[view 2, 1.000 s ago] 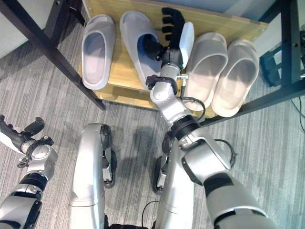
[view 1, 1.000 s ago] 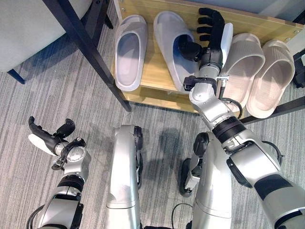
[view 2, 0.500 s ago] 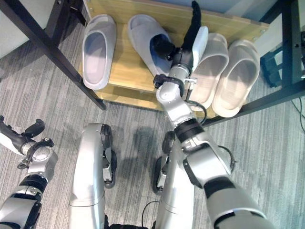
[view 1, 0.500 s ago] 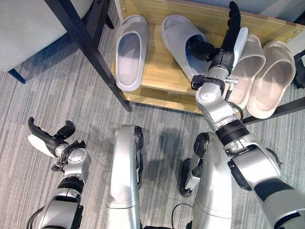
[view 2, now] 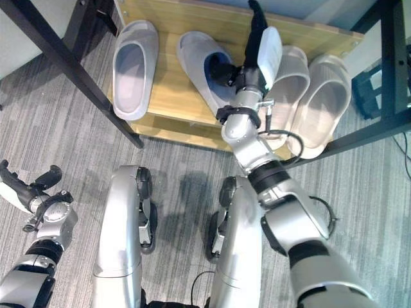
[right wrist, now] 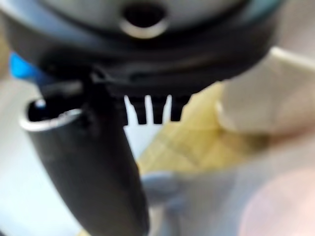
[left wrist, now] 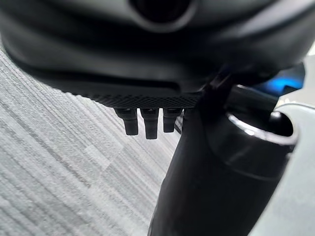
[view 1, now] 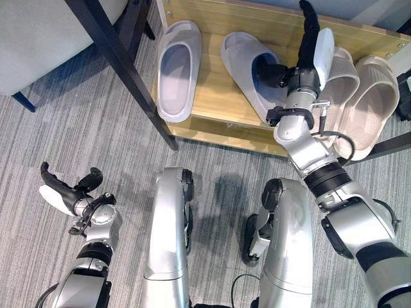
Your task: Arrange the slippers neatly on the shoe rack.
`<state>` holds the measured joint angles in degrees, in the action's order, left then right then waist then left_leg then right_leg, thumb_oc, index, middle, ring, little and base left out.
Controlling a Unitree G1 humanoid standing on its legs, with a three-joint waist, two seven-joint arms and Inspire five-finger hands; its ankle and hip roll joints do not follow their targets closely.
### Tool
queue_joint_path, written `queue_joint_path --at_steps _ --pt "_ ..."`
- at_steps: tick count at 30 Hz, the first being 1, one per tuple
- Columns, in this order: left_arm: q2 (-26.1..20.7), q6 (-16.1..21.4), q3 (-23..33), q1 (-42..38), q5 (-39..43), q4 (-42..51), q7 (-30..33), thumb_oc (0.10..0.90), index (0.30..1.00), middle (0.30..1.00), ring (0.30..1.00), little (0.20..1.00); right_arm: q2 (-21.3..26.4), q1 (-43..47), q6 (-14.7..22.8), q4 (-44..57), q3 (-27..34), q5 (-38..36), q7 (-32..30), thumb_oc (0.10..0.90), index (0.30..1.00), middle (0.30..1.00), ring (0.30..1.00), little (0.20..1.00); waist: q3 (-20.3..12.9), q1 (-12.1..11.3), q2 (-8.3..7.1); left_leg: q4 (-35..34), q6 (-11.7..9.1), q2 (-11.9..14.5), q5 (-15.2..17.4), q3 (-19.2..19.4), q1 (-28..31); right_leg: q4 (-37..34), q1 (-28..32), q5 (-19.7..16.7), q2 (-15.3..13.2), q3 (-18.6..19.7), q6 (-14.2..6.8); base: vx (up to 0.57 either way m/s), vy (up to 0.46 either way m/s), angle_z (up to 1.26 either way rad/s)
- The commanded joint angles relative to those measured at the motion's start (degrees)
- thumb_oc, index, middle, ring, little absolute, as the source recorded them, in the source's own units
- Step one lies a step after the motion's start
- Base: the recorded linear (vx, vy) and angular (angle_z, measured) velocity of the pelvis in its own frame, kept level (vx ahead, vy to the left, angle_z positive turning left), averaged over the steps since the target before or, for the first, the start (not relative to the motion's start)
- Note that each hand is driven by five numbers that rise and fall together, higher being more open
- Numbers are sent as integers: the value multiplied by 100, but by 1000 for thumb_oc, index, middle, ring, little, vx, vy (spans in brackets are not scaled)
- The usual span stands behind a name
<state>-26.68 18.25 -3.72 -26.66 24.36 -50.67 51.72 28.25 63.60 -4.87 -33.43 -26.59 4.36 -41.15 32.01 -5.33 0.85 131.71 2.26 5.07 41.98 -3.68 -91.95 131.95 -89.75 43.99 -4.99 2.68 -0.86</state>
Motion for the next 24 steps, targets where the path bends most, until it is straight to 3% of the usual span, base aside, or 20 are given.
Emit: queue_joint_path --at_steps 1,6,18,24 --pt "-341 207 65 100 -506 354 106 800 900 900 900 900 247 630 108 993 201 822 -15 800 900 900 900 900 -222 -264 -168 296 50 -404 345 -490 199 155 22 -363 104 307 519 0 0 0" --pt "-299 182 77 216 -636 450 -13 800 900 900 900 900 202 492 -38 1200 372 1129 282 800 900 900 900 900 -222 -269 -166 309 44 -433 334 -482 199 160 29 -371 96 283 505 0 0 0" --pt "-247 115 42 526 -950 795 -253 800 900 900 900 900 300 -234 165 1918 742 1145 872 800 900 900 900 900 -222 -271 -185 305 39 -456 308 -459 199 154 13 -390 102 269 512 0 0 0" --pt "-234 100 69 630 -1065 974 -359 800 900 900 900 900 277 -586 275 2217 1004 1134 865 800 900 900 900 900 -222 -249 -164 312 34 -457 308 -431 199 166 13 -395 103 274 501 0 0 0"
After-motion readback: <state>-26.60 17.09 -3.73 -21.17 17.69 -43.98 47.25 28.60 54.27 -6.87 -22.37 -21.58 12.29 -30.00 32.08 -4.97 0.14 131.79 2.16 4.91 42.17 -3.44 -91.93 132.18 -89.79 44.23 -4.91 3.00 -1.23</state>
